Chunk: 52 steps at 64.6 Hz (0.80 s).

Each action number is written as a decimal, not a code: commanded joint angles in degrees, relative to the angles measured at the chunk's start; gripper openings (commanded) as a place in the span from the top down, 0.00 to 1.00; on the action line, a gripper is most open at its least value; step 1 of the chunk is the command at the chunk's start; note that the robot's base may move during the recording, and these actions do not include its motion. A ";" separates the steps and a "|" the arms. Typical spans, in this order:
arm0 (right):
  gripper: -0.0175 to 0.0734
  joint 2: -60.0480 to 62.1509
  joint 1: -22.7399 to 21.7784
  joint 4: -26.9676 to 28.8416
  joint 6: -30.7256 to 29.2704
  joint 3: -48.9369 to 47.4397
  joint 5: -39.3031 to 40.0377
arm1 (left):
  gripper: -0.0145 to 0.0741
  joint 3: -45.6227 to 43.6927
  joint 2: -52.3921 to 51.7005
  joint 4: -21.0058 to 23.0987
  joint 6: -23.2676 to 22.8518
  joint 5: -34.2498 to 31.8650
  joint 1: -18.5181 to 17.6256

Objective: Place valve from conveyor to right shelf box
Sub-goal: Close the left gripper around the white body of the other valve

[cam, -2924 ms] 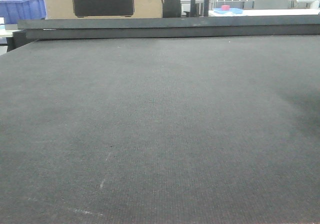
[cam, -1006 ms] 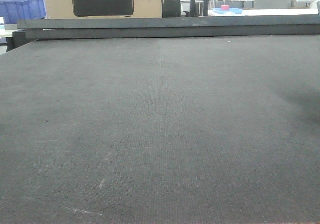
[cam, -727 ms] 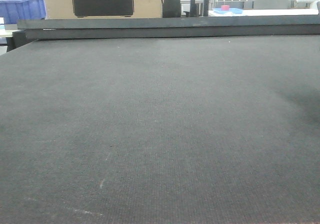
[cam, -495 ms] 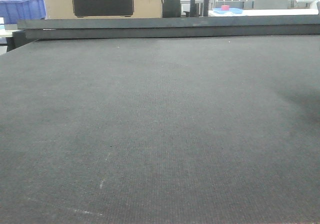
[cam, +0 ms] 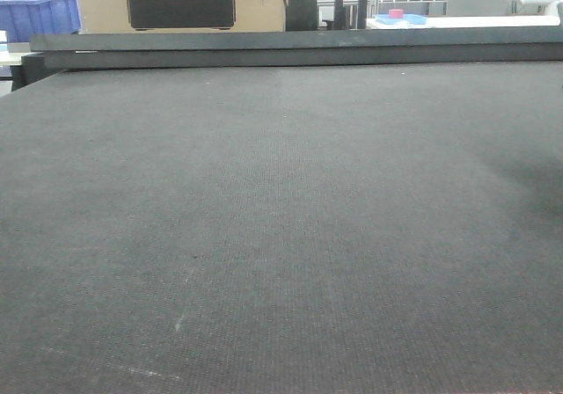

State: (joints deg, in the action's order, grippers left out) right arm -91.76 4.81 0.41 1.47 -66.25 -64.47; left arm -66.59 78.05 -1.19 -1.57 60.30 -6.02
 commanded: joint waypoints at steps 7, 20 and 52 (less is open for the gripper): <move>0.99 0.10 -0.09 -0.08 -0.52 -0.37 0.43 | 0.24 -0.73 5.22 0.14 -0.25 -0.02 2.41; 0.99 0.10 -0.09 -0.08 -0.52 -0.37 0.30 | 0.24 -0.73 9.06 -0.13 0.09 -0.62 3.96; 0.99 0.10 -0.09 0.24 -0.52 -0.37 0.32 | 0.24 -0.73 14.48 0.08 0.21 -2.96 3.96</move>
State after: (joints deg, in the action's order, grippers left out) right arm -91.76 4.81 0.51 1.35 -66.25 -64.47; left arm -66.94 92.04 -1.37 -1.48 57.52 -2.16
